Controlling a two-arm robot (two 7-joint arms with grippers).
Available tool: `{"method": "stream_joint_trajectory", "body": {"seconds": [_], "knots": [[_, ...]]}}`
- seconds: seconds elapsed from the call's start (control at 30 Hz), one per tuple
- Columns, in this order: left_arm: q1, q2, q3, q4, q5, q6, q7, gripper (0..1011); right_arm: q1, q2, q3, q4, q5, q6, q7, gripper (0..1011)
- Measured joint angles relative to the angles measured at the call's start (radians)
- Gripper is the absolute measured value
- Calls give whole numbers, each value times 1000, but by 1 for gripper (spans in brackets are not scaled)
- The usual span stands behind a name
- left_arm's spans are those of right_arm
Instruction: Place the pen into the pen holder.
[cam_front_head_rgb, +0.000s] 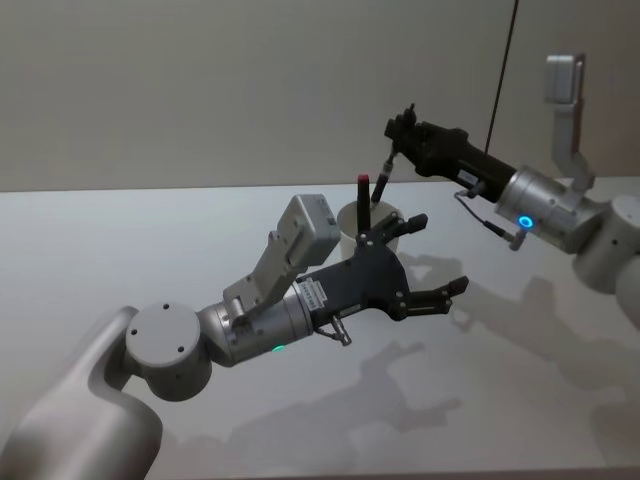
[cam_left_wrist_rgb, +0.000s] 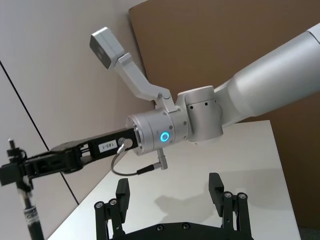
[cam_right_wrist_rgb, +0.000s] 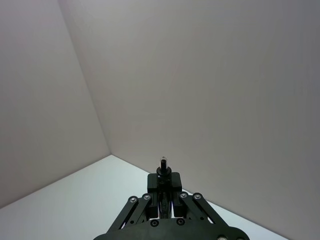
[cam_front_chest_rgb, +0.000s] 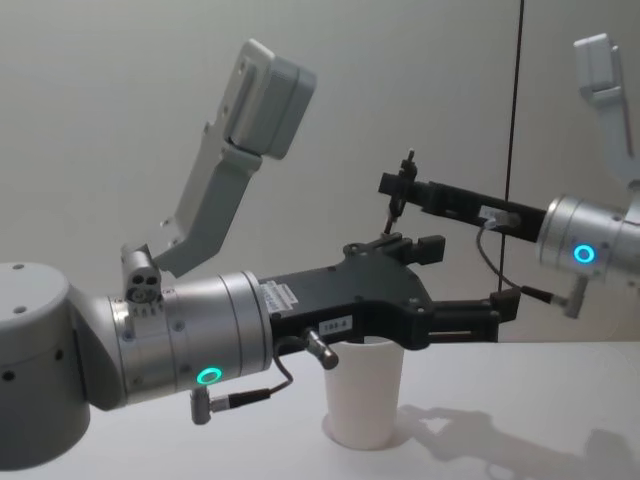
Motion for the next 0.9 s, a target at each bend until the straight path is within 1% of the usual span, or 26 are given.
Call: {"method": "stream_joint_trajectory", "body": {"seconds": [0.17, 0.3, 0.63, 0.7, 0.73, 0.87, 0.9], "knots": [[0, 0, 0, 0, 0, 0, 0, 1004, 25, -17, -16, 55, -10, -26, -16, 147], [0, 0, 0, 0, 0, 0, 0, 1004, 38, -27, -28, 84, -20, -39, -28, 147], [0, 0, 0, 0, 0, 0, 0, 1004, 52, -45, -56, 130, -53, -65, -60, 148], [0, 0, 0, 0, 0, 0, 0, 1004, 53, -47, -59, 135, -58, -68, -64, 167], [0, 0, 0, 0, 0, 0, 0, 1004, 53, -49, -62, 138, -62, -70, -67, 214], [0, 0, 0, 0, 0, 0, 0, 1004, 54, -52, -67, 147, -72, -75, -78, 341], [0, 0, 0, 0, 0, 0, 0, 1004, 54, -52, -67, 148, -74, -76, -79, 341]]}}
